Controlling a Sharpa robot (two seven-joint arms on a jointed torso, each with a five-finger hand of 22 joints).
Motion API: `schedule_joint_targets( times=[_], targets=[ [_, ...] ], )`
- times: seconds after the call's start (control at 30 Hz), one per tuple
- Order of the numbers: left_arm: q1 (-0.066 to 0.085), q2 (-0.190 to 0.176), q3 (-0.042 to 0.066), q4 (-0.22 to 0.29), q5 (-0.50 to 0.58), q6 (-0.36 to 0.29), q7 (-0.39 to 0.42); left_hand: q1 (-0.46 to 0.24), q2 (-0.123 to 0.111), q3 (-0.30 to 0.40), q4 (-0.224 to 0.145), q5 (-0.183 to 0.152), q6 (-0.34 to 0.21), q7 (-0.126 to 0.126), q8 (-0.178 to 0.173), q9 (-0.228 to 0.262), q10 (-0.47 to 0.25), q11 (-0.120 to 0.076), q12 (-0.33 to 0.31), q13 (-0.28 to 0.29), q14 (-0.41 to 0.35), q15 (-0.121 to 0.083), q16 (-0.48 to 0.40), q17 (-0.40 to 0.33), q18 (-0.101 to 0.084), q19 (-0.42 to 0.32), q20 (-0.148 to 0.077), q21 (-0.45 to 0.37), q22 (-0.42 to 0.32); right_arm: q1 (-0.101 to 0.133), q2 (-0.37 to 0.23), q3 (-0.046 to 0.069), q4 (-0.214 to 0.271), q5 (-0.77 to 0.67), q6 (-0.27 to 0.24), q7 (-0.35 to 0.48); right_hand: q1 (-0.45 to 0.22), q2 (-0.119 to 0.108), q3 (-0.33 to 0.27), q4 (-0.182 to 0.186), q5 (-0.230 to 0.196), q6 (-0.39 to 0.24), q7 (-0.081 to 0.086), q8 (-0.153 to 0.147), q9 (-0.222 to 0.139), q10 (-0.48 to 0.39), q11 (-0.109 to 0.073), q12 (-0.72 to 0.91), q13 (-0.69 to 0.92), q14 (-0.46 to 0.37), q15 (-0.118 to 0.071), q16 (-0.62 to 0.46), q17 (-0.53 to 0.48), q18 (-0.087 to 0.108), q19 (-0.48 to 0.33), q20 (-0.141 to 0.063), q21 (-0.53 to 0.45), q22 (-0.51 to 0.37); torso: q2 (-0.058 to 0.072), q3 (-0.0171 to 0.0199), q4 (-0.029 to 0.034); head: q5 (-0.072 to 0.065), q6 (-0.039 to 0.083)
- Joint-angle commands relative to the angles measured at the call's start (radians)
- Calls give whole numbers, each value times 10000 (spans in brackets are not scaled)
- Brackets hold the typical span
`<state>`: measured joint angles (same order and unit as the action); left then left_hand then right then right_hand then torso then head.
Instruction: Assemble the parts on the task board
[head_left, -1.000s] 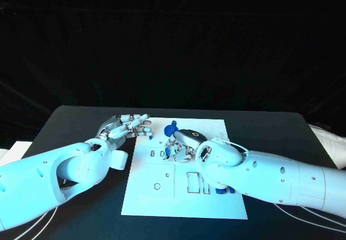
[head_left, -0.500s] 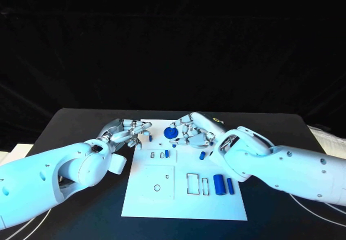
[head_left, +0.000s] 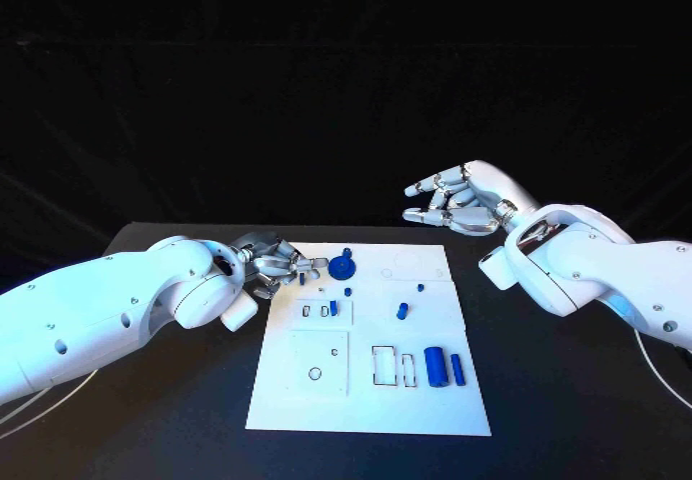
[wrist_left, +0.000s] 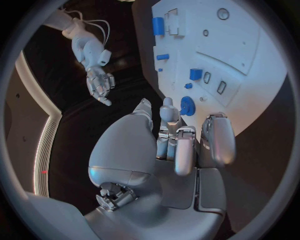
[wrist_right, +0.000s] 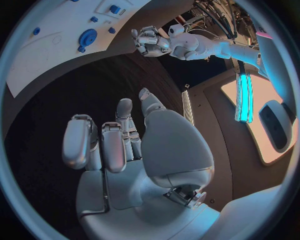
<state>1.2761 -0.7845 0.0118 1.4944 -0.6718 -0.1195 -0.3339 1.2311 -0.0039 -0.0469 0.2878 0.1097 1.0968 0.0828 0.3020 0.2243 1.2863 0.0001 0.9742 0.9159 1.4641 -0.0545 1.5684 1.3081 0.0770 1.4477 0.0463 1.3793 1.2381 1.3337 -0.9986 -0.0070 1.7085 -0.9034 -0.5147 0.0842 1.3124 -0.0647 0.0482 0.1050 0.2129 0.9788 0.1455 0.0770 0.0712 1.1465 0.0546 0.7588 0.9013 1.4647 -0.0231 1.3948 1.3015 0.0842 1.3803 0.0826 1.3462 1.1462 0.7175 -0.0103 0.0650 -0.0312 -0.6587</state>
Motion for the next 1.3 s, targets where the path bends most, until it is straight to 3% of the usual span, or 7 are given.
schedule_joint_targets(
  times=[0.03,0.27,0.4,0.63,0.77,0.83,1.3],
  targets=[
    [157,428,-1,-337,-2412,1677,-2181,-289,89,-324,6,-112,12,-159,430,373,259,-65,782,804,1067,-123,24,2627,-181,152,-37,273,426,39,-52,-11,-113,1043,391,234,47,22,-48,-3,50,46,-27,19,14,76,2,23,-15,429,11,-61,-51,26,-16,4,-23,-21,-100,51,-47,51,-35],
    [314,1370,-5,-1131,-3192,2975,-3078,-781,261,-1144,5,-618,-314,-349,1534,1578,457,-190,1620,1699,1067,-262,24,2627,-275,294,-140,602,964,71,-74,-20,-304,1130,541,145,18,25,-108,24,49,59,-31,27,15,54,0,-38,-84,424,6,-96,-93,33,-31,-3,-47,-62,-130,64,-82,132,-93],
    [393,1820,-54,-1652,-3341,3336,-3315,-980,281,-1487,15,-624,-404,-433,1990,2086,560,-288,1867,1971,1067,-320,24,2627,-317,373,-222,740,1204,76,-62,-28,-389,1141,603,98,7,28,-128,35,51,62,-32,29,15,39,-1,-72,-118,422,5,-110,-111,34,-33,-5,-51,-68,-125,67,-59,143,-114],
    [447,2546,-177,-2406,-3741,3797,-3513,-1261,499,-1964,28,-631,-803,-497,2583,2875,621,-352,2076,2210,1067,-386,24,2627,-345,410,-298,824,1356,78,-8,-48,-521,1143,719,19,-138,19,-373,167,105,52,-35,26,8,-170,1,-481,-511,383,3,-259,-288,71,-124,-11,-181,-276,-82,45,-95,163,-158],
    [453,2769,-251,-2605,-4007,3983,-3544,-1302,531,-2083,36,-633,-899,-505,2699,3046,605,-359,2073,2212,1067,-394,24,2627,-348,413,-308,834,1378,78,10,-55,-551,1123,733,5,-147,22,-412,184,124,50,-34,26,7,-185,1,-515,-552,378,3,-280,-310,73,-128,-12,-191,-288,-65,62,-125,194,-177],
    [454,2861,-271,-2670,-4083,4021,-3553,-1302,531,-2083,36,-633,-899,-505,2699,3046,605,-359,2073,2212,1067,-394,24,2627,-348,413,-308,834,1378,78,26,-59,-575,1111,739,-1,-148,31,-429,193,138,51,-35,27,7,-196,0,-540,-579,379,3,-283,-309,74,-130,-12,-196,-294,-69,50,-117,196,-189],
    [447,3207,-298,-2971,-4098,4200,-3535,-1211,680,-2256,20,-630,-1071,-525,2928,3402,613,-377,2109,2263,1067,-409,24,2627,-358,427,-324,862,1438,71,173,-76,-696,1069,752,-12,-123,70,-479,210,201,51,-38,28,7,-208,-3,-575,-634,375,0,-311,-336,79,-140,-14,-218,-322,-61,42,-102,194,-274]
  ],
)
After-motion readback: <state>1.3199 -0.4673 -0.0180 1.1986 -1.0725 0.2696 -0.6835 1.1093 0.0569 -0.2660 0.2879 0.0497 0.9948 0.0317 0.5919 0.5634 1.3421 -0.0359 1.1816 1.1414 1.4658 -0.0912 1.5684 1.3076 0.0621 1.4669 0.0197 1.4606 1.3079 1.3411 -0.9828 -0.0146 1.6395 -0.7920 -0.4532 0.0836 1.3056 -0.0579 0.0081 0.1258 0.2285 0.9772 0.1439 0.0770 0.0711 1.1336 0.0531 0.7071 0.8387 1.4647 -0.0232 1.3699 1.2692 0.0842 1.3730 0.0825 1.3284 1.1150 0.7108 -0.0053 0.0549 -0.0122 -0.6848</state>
